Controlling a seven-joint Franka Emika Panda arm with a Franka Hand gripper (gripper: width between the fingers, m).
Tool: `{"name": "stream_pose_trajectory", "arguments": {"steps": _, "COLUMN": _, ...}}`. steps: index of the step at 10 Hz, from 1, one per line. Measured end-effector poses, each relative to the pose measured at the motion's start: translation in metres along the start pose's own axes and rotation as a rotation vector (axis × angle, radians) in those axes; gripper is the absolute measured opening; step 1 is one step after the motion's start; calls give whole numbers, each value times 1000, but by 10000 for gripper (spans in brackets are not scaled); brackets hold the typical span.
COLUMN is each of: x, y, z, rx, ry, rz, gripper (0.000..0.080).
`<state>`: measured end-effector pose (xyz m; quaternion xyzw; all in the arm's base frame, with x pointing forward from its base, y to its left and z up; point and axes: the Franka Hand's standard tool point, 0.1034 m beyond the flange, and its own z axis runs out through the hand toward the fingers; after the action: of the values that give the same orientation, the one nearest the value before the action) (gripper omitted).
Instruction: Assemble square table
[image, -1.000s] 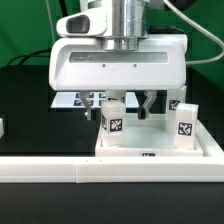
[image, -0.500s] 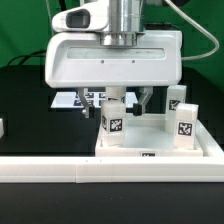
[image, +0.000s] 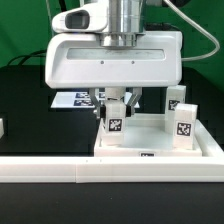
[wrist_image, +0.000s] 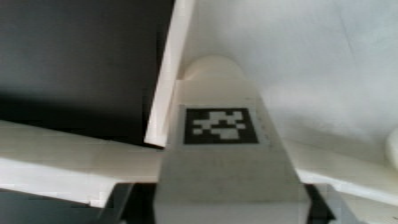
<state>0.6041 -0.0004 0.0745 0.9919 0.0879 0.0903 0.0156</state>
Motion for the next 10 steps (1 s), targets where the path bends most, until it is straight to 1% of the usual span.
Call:
{"name": "stream_pose_trajectory", "arguments": {"steps": 1, "x": 0, "y": 0, "z": 0, "rx": 0, "ry": 0, "rz": 10, "gripper": 290}}
{"name": "stream_pose_trajectory", "arguments": {"steps": 2, "x": 0, "y": 0, "z": 0, "rx": 0, "ry": 1, "rz": 85, "gripper": 290}}
{"name": "stream_pose_trajectory", "arguments": {"steps": 4, "x": 1, "y": 1, "z": 1, "rx": -9, "ry": 30, "rz": 273, "gripper": 290}}
{"name": "stream_pose_trajectory", "arguments": {"steps": 6, "x": 3, "y": -4, "z": 1, "rx": -9, "ry": 48, "rz": 439, "gripper": 290}}
{"name": "stream_pose_trajectory", "arguments": {"steps": 8, "x": 2, "y": -2, "z": 2, "rx": -6, "ry": 55, "rz": 666, "gripper": 290}}
{"name": "stream_pose_trajectory", "arguments": {"steps": 10, "x": 1, "y": -1, "z": 2, "rx": -9, "ry": 56, "rz": 862, "gripper": 290}}
